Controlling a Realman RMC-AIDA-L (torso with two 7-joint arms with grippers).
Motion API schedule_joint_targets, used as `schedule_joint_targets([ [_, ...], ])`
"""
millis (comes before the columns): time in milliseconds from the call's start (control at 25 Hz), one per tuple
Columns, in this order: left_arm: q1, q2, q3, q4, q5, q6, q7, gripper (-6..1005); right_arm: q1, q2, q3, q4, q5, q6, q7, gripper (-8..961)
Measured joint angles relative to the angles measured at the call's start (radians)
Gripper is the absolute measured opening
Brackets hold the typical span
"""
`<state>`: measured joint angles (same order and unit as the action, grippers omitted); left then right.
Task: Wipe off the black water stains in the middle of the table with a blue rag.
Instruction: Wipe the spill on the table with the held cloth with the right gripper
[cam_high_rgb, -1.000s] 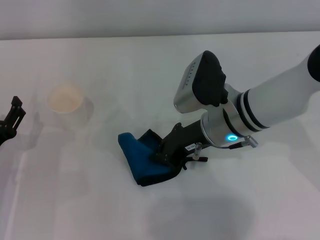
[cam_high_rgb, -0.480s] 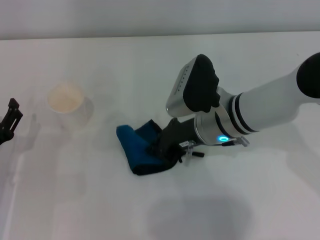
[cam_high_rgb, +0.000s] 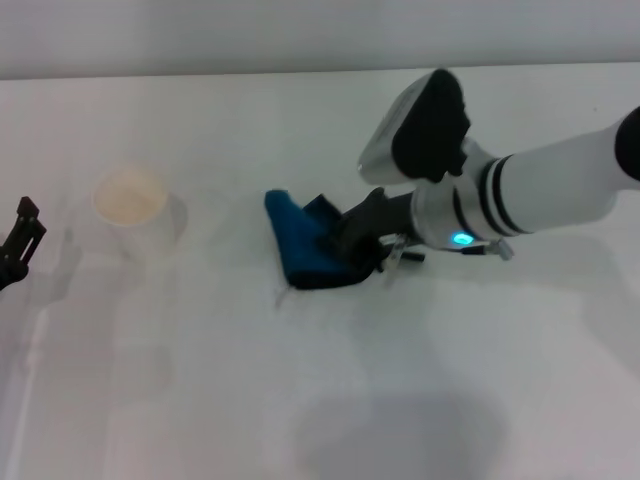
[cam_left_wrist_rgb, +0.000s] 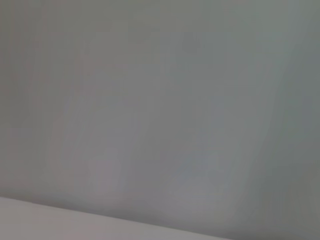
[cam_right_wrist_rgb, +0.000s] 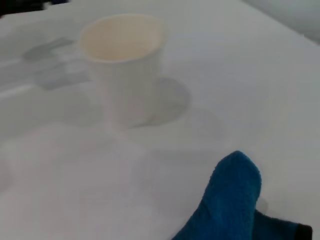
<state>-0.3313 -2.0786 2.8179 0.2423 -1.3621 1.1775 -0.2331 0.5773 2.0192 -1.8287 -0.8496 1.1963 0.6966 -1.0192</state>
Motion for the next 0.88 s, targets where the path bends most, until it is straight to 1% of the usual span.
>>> schedule_joint_targets([
  [120,0.000,0.000,0.000,0.000,0.003,0.002,0.000,890,0.004,-0.002,0.033,0.024,-0.001,0.000,-0.001,62],
  [280,0.000,0.000,0.003,0.001,0.003,0.004,0.000,889,0.001,0.005,0.026,0.034,0.006,0.058,0.001,61],
  [440,0.003,-0.001,0.004,0.003,0.003,0.005,0.000,889,-0.006,0.005,-0.037,0.017,0.063,0.133,-0.008,60],
  [560,0.003,-0.001,0.004,0.004,0.003,0.005,0.000,889,-0.008,0.005,-0.088,0.015,0.118,0.180,-0.043,59],
  [600,0.003,-0.001,0.004,0.005,0.003,0.005,0.000,890,-0.008,0.005,-0.120,0.015,0.149,0.190,-0.073,59],
  [720,0.003,-0.002,0.001,0.007,0.003,0.006,0.000,890,-0.008,0.006,-0.143,0.015,0.171,0.181,-0.093,58],
  [880,0.003,-0.004,0.000,0.009,0.003,0.007,0.000,890,-0.005,0.010,-0.173,0.026,0.218,0.121,-0.142,57],
])
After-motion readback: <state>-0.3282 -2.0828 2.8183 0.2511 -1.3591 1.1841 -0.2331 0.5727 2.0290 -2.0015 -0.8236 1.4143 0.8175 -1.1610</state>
